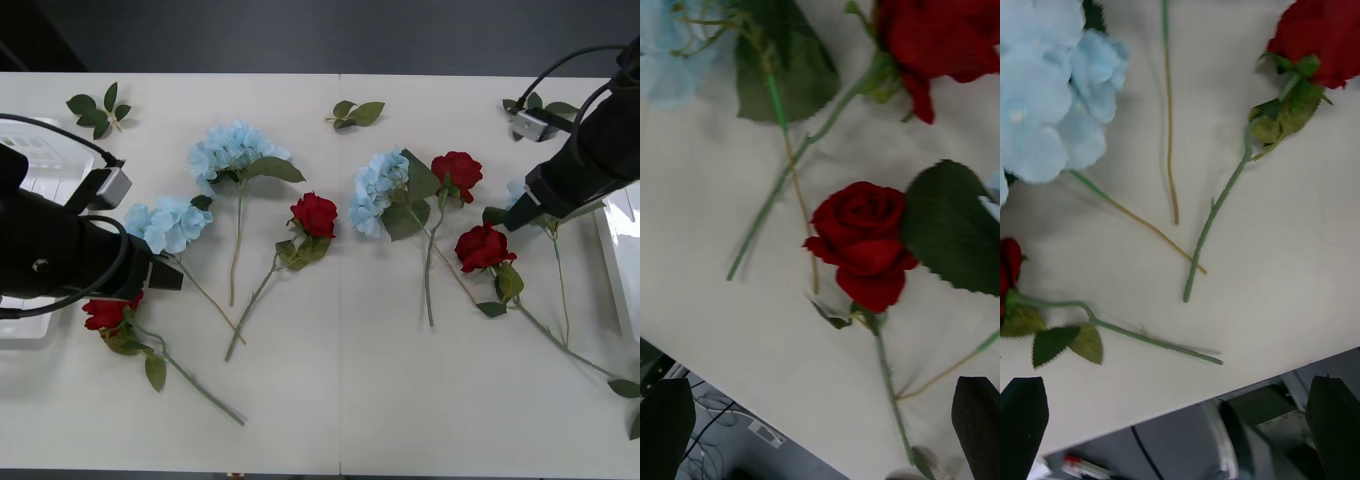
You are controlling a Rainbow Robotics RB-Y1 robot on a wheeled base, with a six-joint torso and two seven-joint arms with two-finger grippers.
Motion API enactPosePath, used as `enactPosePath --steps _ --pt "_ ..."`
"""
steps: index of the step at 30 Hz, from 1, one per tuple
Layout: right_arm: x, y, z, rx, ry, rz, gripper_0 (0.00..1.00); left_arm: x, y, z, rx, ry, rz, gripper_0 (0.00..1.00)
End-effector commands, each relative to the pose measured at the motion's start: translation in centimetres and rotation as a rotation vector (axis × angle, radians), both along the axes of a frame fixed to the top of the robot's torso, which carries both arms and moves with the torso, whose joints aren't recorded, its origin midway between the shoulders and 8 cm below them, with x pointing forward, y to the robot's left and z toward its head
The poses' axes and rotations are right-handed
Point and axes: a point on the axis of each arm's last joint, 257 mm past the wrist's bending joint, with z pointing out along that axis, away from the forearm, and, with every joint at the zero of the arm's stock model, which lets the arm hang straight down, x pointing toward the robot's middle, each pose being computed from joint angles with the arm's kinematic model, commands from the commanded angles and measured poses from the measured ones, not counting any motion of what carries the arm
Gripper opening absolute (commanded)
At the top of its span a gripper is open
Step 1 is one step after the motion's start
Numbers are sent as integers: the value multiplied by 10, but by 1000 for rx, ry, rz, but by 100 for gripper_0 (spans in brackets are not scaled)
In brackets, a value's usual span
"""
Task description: Put the red flowers into the right box and the blue flowers into the left box
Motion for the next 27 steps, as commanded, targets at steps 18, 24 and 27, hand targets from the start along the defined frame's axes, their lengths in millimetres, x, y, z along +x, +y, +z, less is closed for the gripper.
enactPosePath --steps 18,24,27 --pt "40 -111 -35 -312 -164 -105 100 -25 1 -77 61 192 512 100" --pt "38 -111 -60 -328 -185 -76 100 -11 1 -108 38 209 547 100" --pt "41 -113 -68 -341 -197 -67 100 -5 4 -122 40 205 559 100"
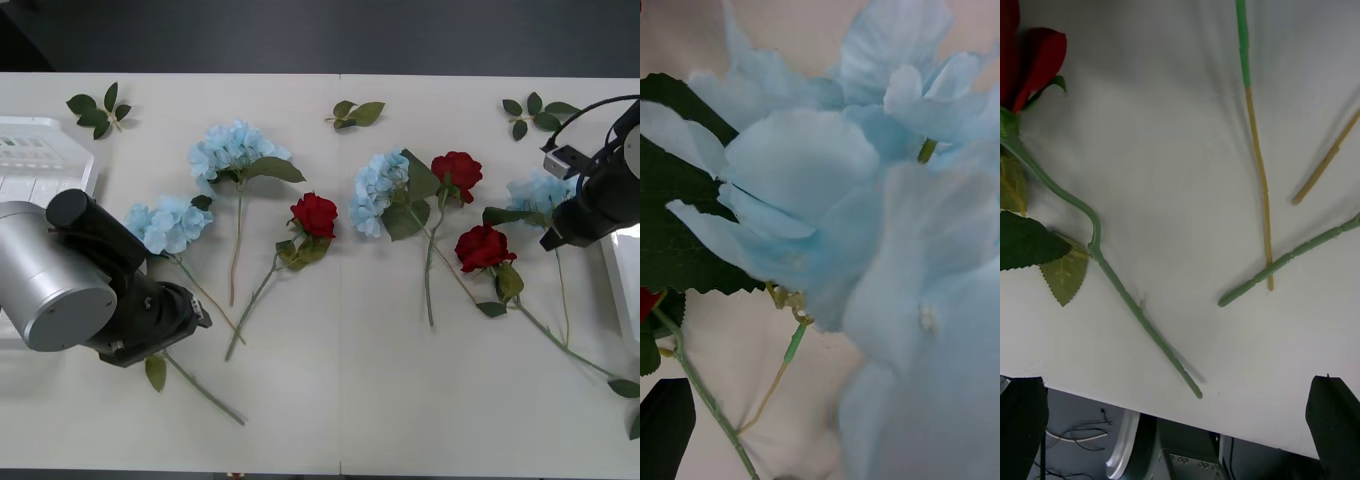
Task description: Put the red flowers into the right box and the blue flowers into the left box
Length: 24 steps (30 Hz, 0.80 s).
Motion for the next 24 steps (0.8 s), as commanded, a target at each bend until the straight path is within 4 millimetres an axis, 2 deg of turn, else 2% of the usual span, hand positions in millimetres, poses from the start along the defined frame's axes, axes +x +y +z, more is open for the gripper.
enactPosePath --steps 1,9,18,19,21,24 --pt "8 -11 8 -46 -36 35 100 13 12 -12 30 -27 0 100" --pt "17 -16 -12 -29 -41 -4 99 15 22 -47 4 -14 64 100" --pt "24 -14 -32 -45 -55 6 91 4 33 -65 3 23 111 100" --pt "24 -12 -33 -46 -58 11 88 3 35 -66 5 27 115 100" --pt "24 -11 -36 -50 -55 15 75 2 37 -69 8 32 124 100" --pt "25 -8 -40 -57 -60 24 62 2 39 -72 7 34 137 100"
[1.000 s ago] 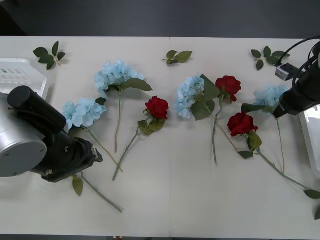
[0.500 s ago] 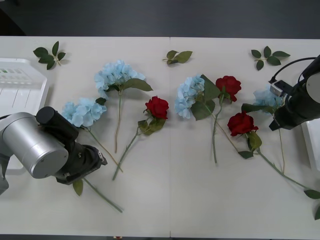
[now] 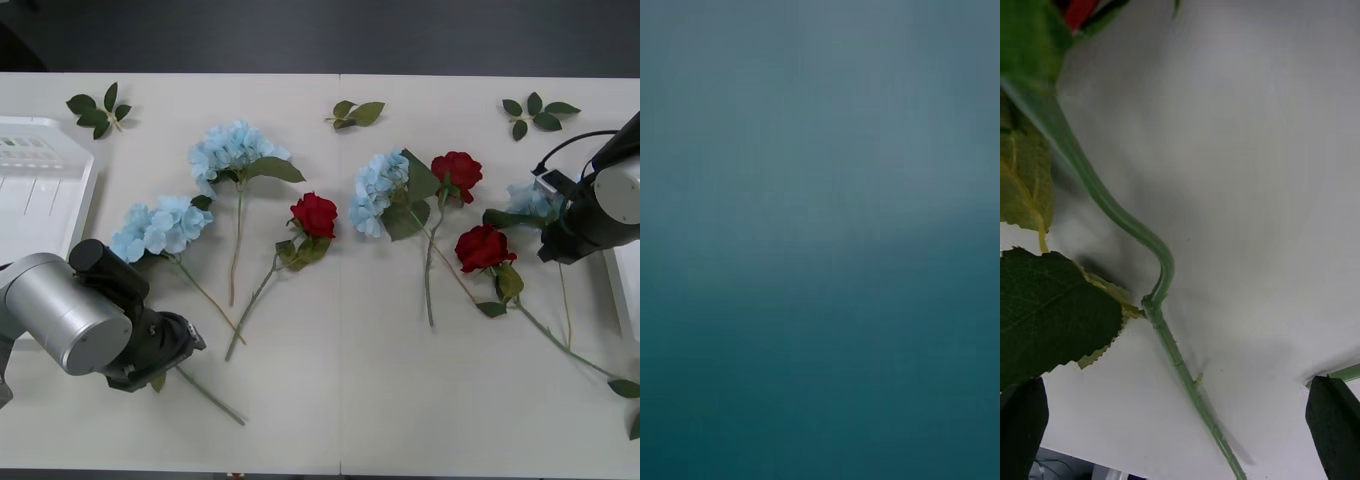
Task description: Put the red flowers into the right box and the blue flowers into the left box
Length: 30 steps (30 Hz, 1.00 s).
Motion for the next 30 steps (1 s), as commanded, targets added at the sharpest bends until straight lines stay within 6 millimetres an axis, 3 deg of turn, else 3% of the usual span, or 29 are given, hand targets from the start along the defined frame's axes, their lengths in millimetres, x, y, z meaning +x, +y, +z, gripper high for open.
enactPosePath --steps 1,5,16,20,30 --pt "12 8 7 -15 -27 40 51 7 15 -1 15 -16 32 100" --pt "14 6 4 -5 -29 26 0 15 16 -6 3 -28 51 100" --pt "18 13 3 38 -46 18 0 21 17 -16 25 -52 43 100" --pt "27 30 22 142 -48 -6 0 20 19 -18 34 -51 42 98" --pt "34 71 90 363 -95 109 0 21 18 -22 53 -67 22 10"
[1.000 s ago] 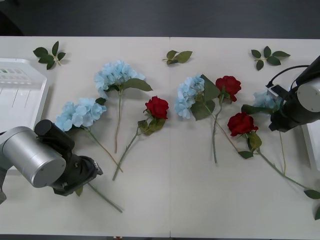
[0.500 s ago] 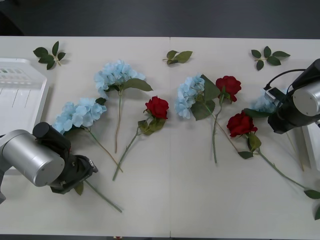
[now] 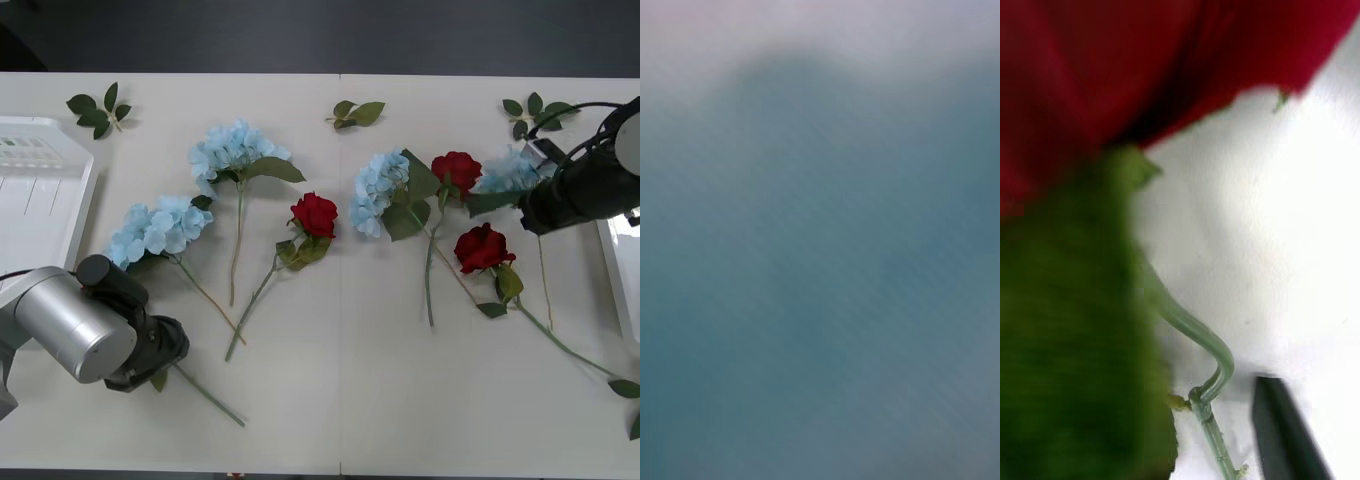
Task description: Put the red flowers into the right box and the blue flowers into the left box
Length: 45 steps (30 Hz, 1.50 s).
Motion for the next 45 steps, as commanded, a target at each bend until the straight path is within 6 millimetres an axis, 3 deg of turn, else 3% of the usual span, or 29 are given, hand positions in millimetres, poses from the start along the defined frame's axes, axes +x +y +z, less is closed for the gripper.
enactPosePath --steps 1,4,12,21,31,38,45 --pt "13 7 59 48 -115 140 0 10 -3 3 4 -38 -6 1" --pt "3 28 82 193 -122 190 0 10 -3 2 9 -39 -9 0" --pt "-21 72 119 445 -175 353 0 18 -2 13 25 -73 -33 0" --pt "-68 153 168 812 -197 501 0 31 15 65 162 -201 -125 0" --pt "-109 210 197 1000 -220 604 0 23 24 138 272 -286 -227 0" --pt "-119 245 204 1082 -257 607 0 28 7 184 324 -387 -437 0" --pt "-122 277 206 1085 -307 646 0 46 -29 218 282 -516 -703 0"
